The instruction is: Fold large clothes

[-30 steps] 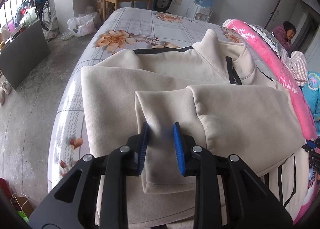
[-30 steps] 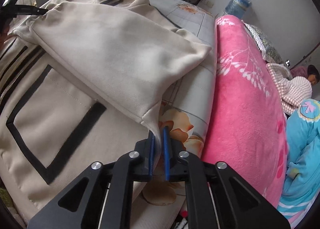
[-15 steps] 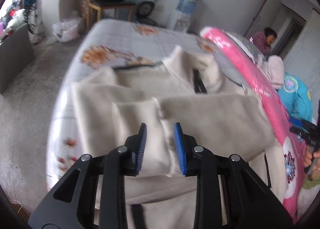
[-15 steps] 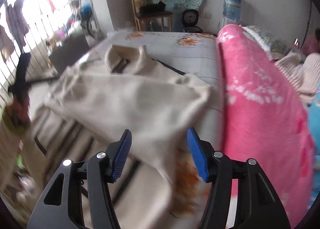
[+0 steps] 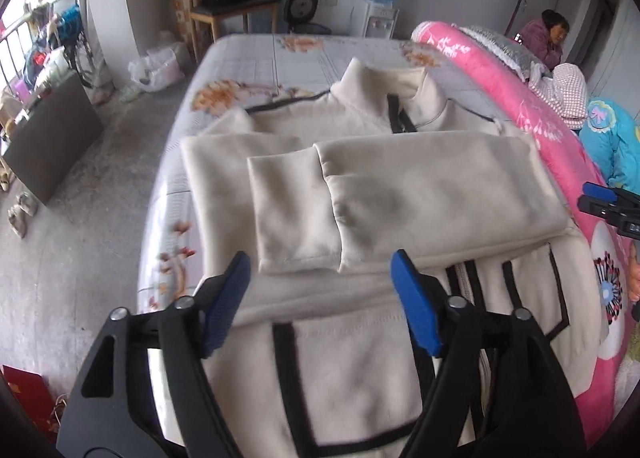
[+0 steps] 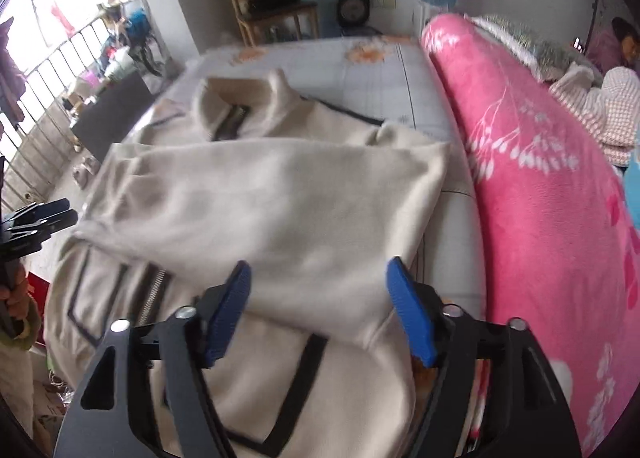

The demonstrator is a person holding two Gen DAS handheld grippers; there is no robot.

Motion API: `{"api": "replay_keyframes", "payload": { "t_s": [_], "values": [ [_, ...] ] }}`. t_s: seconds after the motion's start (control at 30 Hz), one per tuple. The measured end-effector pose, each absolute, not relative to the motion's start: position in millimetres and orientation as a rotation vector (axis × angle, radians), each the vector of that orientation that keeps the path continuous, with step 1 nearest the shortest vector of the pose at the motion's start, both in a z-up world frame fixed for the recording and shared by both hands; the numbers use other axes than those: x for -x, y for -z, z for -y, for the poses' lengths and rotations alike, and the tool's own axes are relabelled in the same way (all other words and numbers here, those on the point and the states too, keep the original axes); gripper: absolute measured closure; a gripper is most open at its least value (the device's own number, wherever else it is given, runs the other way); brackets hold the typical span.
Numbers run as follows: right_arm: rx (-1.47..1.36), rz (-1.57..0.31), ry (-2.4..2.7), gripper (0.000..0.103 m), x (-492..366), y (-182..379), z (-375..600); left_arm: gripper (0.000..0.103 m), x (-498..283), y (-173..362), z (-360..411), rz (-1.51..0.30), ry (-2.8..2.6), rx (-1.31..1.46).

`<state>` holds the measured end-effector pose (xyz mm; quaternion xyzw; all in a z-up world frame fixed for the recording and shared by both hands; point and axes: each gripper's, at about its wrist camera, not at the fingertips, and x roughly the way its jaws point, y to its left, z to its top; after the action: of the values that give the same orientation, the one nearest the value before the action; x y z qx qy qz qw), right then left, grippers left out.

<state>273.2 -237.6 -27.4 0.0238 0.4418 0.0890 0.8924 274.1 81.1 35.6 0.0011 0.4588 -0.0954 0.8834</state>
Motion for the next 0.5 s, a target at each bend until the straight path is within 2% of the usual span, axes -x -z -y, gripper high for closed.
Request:
{"api": "replay_keyframes", "payload": {
  "t_s": [0.1, 0.17, 0.33, 0.5],
  "values": [
    [-0.043, -0.89, -0.231, 0.022, -226.7, 15.9, 225.1, 0.02, -238.0, -43.4, -76.4, -0.94, 0.201, -0.031],
    [-0.039, -0.89, -0.247, 0.019, -198.0, 21.2, 213.4, 0.019, -214.0, -36.9, -69.3, -0.952, 0.192, -0.05],
    [-0.014, -0.935, -0.214, 0.017, -144.5, 61.1, 184.0, 0.015, -163.8, -2.4, -46.0, -0.994, 0.156, -0.107],
    [0.009, -0.975, -0.124, 0.017, -125.8, 102.1, 165.7, 0.015, -147.2, 39.0, -30.8, -1.059, 0.112, -0.118]
  ]
}}
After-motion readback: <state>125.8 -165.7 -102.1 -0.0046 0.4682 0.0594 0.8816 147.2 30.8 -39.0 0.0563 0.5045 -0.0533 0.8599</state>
